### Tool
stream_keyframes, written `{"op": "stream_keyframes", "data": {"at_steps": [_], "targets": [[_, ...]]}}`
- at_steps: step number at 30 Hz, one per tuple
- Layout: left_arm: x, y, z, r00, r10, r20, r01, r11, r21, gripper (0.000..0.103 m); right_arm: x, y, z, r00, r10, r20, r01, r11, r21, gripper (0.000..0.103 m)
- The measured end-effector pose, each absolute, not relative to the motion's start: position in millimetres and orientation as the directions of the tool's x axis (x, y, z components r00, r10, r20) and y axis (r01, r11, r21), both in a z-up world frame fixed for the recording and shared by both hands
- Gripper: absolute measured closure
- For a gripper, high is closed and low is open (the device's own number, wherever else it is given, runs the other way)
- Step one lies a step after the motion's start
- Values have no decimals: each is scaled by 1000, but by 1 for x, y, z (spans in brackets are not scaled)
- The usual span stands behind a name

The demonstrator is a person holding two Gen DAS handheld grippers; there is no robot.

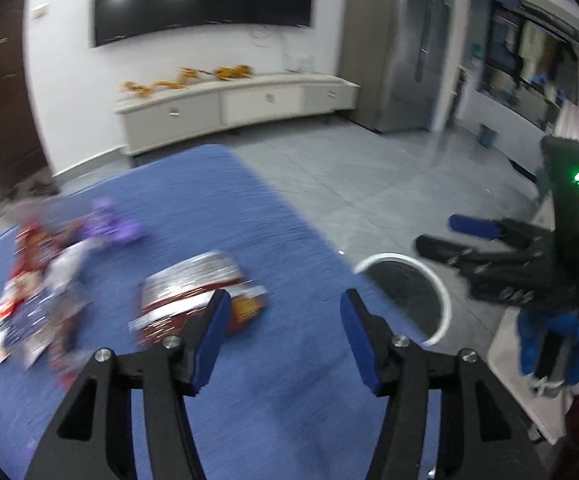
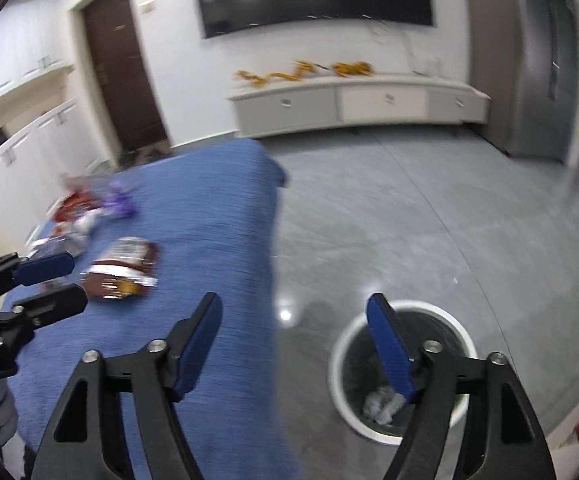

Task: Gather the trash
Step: 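Grasp the purple wrapper with the left gripper while the right grasps the dark red chip bag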

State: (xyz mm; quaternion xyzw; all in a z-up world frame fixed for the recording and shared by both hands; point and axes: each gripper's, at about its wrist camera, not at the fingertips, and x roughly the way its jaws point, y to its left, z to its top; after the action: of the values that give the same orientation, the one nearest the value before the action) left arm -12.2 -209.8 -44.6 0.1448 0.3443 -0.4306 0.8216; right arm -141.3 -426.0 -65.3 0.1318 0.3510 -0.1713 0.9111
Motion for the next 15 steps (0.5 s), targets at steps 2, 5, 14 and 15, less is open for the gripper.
{"op": "stream_keyframes", "data": {"at_steps": [2, 5, 14, 15], "targets": [[0, -169, -45, 446, -585, -678, 766, 641, -49, 45, -132, -407, -57, 704, -201, -681, 367, 924, 107, 25], [18, -110, -50, 503, -541, -674, 691, 720, -63, 41, -116, -379, -49, 713, -164, -681, 306, 948, 92, 21], [47, 2, -84, 600, -386, -701, 489, 870, -60, 36, -68, -315, -57, 695, -120, -709, 202, 979, 33, 4], [49, 8, -87, 602, -378, -703, 478, 876, -62, 35, -62, -308, -59, 694, -117, -711, 189, 982, 23, 4]]}}
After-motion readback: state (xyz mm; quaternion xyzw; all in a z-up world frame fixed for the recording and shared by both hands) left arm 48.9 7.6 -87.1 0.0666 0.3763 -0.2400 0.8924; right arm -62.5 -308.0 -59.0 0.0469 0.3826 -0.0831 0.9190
